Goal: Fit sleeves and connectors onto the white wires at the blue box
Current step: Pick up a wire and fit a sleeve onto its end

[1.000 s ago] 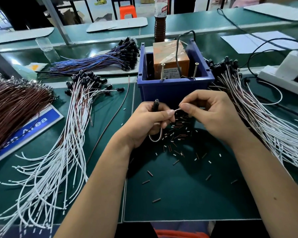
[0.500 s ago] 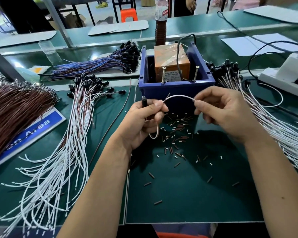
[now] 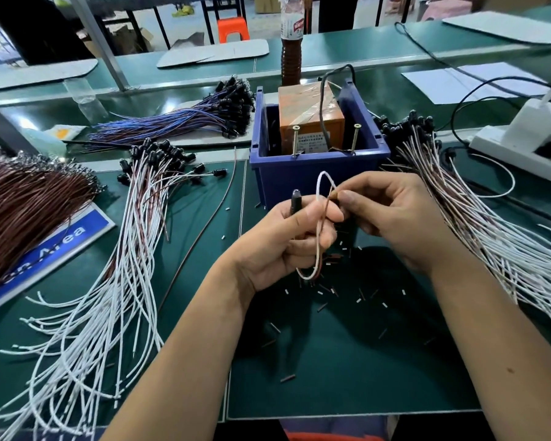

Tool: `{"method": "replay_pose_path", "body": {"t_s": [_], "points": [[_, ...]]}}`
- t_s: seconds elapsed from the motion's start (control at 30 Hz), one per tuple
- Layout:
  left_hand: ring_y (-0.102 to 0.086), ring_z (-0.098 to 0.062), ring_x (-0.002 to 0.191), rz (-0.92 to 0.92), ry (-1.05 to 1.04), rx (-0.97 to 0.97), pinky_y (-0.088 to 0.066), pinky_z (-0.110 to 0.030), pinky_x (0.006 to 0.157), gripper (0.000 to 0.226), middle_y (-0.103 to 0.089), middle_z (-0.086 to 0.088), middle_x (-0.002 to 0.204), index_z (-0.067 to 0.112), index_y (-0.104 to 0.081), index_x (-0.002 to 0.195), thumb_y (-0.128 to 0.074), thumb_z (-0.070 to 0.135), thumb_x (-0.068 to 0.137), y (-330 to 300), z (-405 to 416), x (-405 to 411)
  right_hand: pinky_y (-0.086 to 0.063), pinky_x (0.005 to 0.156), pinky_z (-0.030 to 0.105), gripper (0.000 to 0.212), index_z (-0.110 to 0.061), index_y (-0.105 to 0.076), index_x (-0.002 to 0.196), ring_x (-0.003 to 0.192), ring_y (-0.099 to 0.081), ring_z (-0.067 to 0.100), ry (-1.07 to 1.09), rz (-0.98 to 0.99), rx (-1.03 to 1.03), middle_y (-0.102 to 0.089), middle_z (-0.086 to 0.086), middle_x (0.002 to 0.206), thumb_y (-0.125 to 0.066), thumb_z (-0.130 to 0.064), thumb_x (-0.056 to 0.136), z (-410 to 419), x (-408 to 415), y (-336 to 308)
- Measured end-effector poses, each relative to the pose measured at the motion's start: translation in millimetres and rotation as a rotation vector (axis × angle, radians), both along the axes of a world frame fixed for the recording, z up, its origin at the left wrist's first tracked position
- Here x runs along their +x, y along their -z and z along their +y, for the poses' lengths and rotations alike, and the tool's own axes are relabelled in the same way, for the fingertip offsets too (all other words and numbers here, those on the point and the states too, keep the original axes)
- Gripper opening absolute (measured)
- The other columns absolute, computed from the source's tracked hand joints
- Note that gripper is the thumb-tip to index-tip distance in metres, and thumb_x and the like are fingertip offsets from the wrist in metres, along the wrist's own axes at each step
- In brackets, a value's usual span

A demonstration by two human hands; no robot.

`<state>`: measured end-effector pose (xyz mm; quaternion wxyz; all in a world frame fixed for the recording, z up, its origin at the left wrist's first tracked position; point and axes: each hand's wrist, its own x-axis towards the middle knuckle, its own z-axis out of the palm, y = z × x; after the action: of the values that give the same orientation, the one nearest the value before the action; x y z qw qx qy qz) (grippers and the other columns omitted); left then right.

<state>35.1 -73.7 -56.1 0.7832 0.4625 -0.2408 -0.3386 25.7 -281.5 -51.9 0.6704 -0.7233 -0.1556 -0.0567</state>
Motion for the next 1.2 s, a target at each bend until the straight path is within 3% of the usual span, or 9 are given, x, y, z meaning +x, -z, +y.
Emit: {"method": "replay_pose_path", "body": {"t_s": [0.17,0.3,0.4,0.47,0.6,0.8,0.9,1.0,1.2], "points": [[-0.024,0.001,0.048,0.148,-0.017,-0.111,-0.023,-0.009,0.041,0.032,-0.052,0.005,0.076,0.016,-0.071,0.090,-0.066,0.047,0.094,-0.5,-1.1,2.1,-0.032,0.047,0.020,0.008,-0.021,-0.081,0.097,0.052,-0.047,0.011,0.023,-0.021,0.249,-0.071,0.004,0.076,-0.076,-0.027,0.094,-9.2,1.9,-1.7],[-0.028,0.003,0.047,0.118,-0.107,-0.129,-0.022,-0.009,0.040,0.032,-0.058,0.005,0.082,0.017,-0.073,0.089,-0.051,0.037,0.100,-2.1,-2.9,3.1,-0.023,0.050,0.031,0.019,-0.021,-0.081,0.099,0.054,-0.047,0.013,-0.086,-0.039,0.303,-0.070,0.004,0.077,-0.080,-0.037,0.089,-17.4,3.3,-2.3],[-0.021,-0.001,0.050,0.119,-0.170,-0.091,-0.026,-0.008,0.040,0.036,-0.066,0.002,0.098,0.018,-0.072,0.085,-0.047,0.037,0.103,-4.5,0.4,4.1,-0.035,0.050,0.019,0.018,-0.018,-0.082,0.097,0.057,-0.051,0.011,-0.171,-0.029,0.097,-0.071,0.005,0.075,-0.081,-0.034,0.089,-20.8,0.7,-4.4],[-0.025,0.001,0.049,0.085,-0.168,-0.007,-0.029,-0.008,0.039,0.036,-0.067,-0.001,0.103,0.016,-0.071,0.084,-0.047,0.035,0.105,-5.0,5.8,4.4,-0.049,0.059,0.016,0.016,-0.017,-0.083,0.095,0.064,-0.064,0.009,-0.169,-0.023,-0.086,-0.075,0.005,0.076,-0.082,-0.030,0.086,-21.4,-0.5,-5.2],[-0.029,-0.001,0.049,-0.045,-0.116,0.217,-0.023,-0.011,0.041,0.036,-0.066,-0.002,0.099,0.015,-0.070,0.084,-0.048,0.032,0.107,-5.7,14.2,4.8,-0.059,0.076,0.029,0.006,-0.023,-0.085,0.089,0.077,-0.076,0.012,-0.106,-0.023,-0.407,-0.080,-0.002,0.081,-0.085,-0.020,0.084,-20.8,0.2,-5.2],[-0.029,-0.003,0.048,-0.062,-0.085,0.439,-0.024,-0.012,0.039,0.031,-0.062,0.004,0.080,0.014,-0.075,0.092,-0.055,0.037,0.102,-4.1,17.9,6.7,-0.059,0.079,0.043,0.016,-0.027,-0.083,0.087,0.079,-0.076,0.014,-0.041,-0.103,-0.498,-0.080,-0.009,0.082,-0.088,-0.014,0.082,-11.8,-2.5,-7.3],[-0.030,-0.004,0.048,-0.093,-0.085,0.439,-0.024,-0.013,0.040,0.032,-0.065,-0.003,0.081,0.011,-0.078,0.098,-0.056,0.034,0.102,-2.5,11.9,5.9,-0.060,0.077,0.036,0.014,-0.024,-0.084,0.090,0.078,-0.076,0.011,-0.051,-0.127,-0.507,-0.079,-0.009,0.082,-0.086,-0.011,0.084,-8.7,-3.6,-7.5],[-0.031,-0.001,0.046,-0.082,-0.161,0.407,-0.024,-0.012,0.040,0.031,-0.065,-0.003,0.075,0.013,-0.079,0.090,-0.057,0.032,0.100,-2.0,10.4,8.2,-0.059,0.074,0.029,0.006,-0.024,-0.083,0.093,0.076,-0.074,0.009,0.021,-0.133,-0.534,-0.078,-0.010,0.081,-0.083,-0.020,0.089,-13.9,-2.3,-6.7],[-0.030,0.000,0.045,-0.018,-0.253,0.260,-0.024,-0.012,0.037,0.031,-0.064,0.003,0.077,0.014,-0.077,0.088,-0.055,0.032,0.101,-3.0,25.4,14.6,-0.051,0.057,0.016,0.011,-0.023,-0.081,0.085,0.056,-0.060,0.005,0.166,0.015,-0.312,-0.077,0.001,0.073,-0.078,-0.015,0.093,-34.9,3.1,-8.6]]}}
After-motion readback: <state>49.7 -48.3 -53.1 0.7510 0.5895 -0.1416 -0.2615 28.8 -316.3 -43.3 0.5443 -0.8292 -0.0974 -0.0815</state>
